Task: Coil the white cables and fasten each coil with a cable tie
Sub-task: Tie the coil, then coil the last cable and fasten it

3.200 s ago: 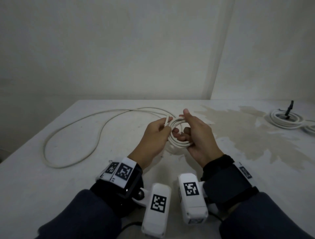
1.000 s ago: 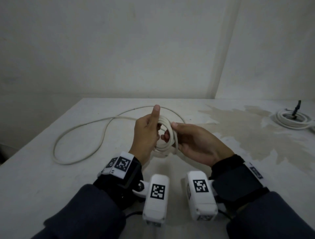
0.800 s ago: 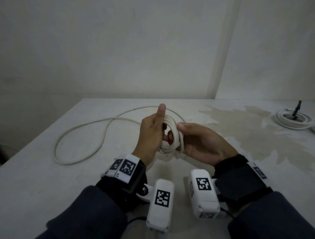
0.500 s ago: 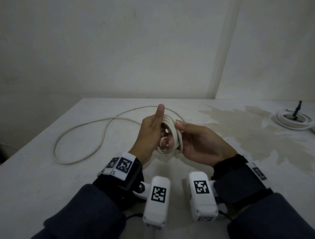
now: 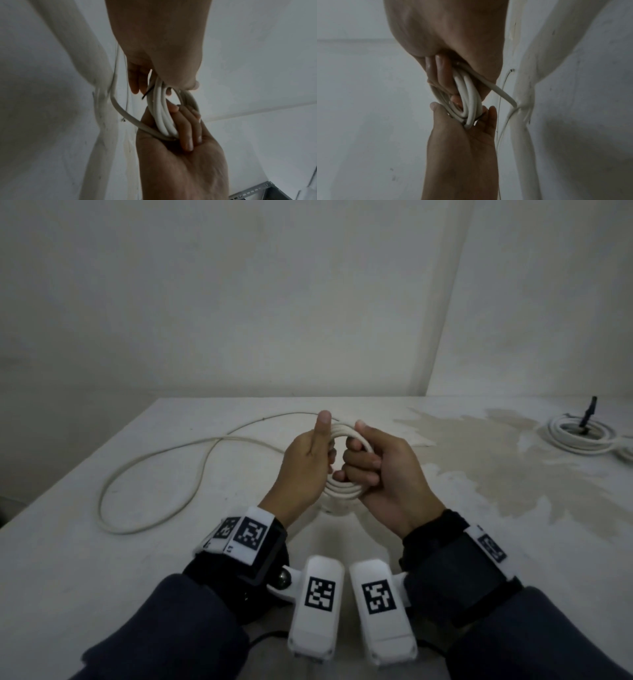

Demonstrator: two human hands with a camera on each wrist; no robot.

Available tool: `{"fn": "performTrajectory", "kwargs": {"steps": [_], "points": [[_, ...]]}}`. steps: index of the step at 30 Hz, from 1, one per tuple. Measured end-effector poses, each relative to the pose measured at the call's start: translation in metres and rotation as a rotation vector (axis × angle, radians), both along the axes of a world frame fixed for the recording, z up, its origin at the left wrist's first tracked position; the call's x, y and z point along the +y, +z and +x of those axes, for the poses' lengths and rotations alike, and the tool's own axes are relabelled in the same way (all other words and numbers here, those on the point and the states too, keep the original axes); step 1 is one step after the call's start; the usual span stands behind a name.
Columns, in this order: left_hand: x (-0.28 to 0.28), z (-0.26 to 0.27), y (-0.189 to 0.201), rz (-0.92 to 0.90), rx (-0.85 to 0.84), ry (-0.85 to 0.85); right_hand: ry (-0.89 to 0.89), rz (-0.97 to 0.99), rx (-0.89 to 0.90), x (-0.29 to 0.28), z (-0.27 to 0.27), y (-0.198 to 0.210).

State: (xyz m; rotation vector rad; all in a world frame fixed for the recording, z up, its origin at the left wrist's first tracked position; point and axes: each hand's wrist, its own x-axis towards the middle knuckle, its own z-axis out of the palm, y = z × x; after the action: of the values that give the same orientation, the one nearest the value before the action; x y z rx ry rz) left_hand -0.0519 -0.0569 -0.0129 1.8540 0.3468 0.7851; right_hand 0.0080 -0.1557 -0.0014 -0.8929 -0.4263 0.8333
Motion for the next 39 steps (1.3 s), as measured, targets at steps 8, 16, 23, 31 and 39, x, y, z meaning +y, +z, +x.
{"fn": "performTrajectory", "kwargs": {"steps": [8,16,23,31,39], "points": [[0.008,-0.003,-0.005,-0.032,0.155,0.108,-0.126,0.174,0.248,-0.008,0.015,0.003],[0.012,-0.01,-0.007,-0.289,0.405,0.114,-0.174,0.39,0.459,-0.015,0.024,-0.001],[0.015,-0.009,-0.01,-0.93,0.008,0.027,-0.054,0.35,0.42,-0.003,0.009,-0.004],[0.006,-0.001,-0.006,-0.602,0.062,0.02,-0.169,0.367,0.399,-0.014,0.026,-0.003],[0.011,-0.007,0.001,-0.369,-0.183,0.139,-0.029,0.069,0.292,-0.008,0.026,-0.006]]}}
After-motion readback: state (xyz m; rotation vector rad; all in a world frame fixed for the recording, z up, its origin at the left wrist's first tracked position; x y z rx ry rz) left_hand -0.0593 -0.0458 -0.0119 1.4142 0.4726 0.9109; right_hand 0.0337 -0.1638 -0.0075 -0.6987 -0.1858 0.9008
